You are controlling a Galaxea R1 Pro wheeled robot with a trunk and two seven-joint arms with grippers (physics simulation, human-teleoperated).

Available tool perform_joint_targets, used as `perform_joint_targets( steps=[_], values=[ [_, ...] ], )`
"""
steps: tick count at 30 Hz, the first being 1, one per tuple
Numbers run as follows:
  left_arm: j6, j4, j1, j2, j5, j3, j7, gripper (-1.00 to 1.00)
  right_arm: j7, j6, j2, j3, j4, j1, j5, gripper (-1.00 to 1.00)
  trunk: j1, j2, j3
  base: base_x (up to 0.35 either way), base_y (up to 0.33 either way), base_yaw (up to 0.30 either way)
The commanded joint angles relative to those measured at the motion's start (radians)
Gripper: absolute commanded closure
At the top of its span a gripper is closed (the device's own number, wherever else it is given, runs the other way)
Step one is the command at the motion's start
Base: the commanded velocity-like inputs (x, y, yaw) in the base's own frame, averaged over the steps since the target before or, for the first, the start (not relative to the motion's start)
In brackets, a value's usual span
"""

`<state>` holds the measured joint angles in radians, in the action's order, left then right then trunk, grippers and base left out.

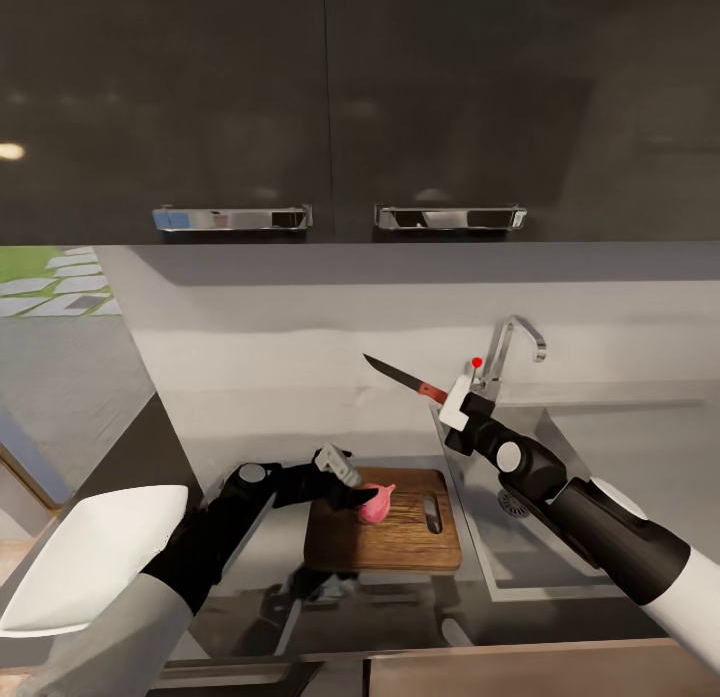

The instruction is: In the kitchen, take the Vidalia onion out of the sink, dice it on the chopping board with the paring knife, put the diced onion into the bowl on the countertop, then place both the paring knife and the chopping board into the sink.

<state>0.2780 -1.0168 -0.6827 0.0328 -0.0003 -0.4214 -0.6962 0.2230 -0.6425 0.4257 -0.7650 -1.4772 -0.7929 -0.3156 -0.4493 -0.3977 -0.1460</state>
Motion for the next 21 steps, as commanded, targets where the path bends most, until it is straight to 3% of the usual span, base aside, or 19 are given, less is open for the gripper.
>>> perform_joint_targets(
  steps=[1,7,21],
  values=[
    [0.005,0.022,-0.004,-0.017,-0.001,-0.002,0.011,-1.00,0.006,-0.005,0.001,-0.002,-0.002,-0.002,-0.011,1.00,-0.001,-0.002,-0.002,0.000,0.000,0.000],
    [0.000,0.060,-0.016,-0.036,-0.001,-0.003,0.032,-1.00,0.006,-0.005,0.001,-0.001,-0.002,-0.002,-0.012,1.00,-0.001,-0.002,-0.002,0.000,0.000,0.000],
    [-0.020,0.128,-0.018,-0.035,-0.001,-0.008,0.032,-1.00,0.004,-0.005,0.001,0.016,-0.002,-0.002,-0.016,1.00,-0.001,-0.002,-0.002,0.000,0.000,0.000]
  ],
)
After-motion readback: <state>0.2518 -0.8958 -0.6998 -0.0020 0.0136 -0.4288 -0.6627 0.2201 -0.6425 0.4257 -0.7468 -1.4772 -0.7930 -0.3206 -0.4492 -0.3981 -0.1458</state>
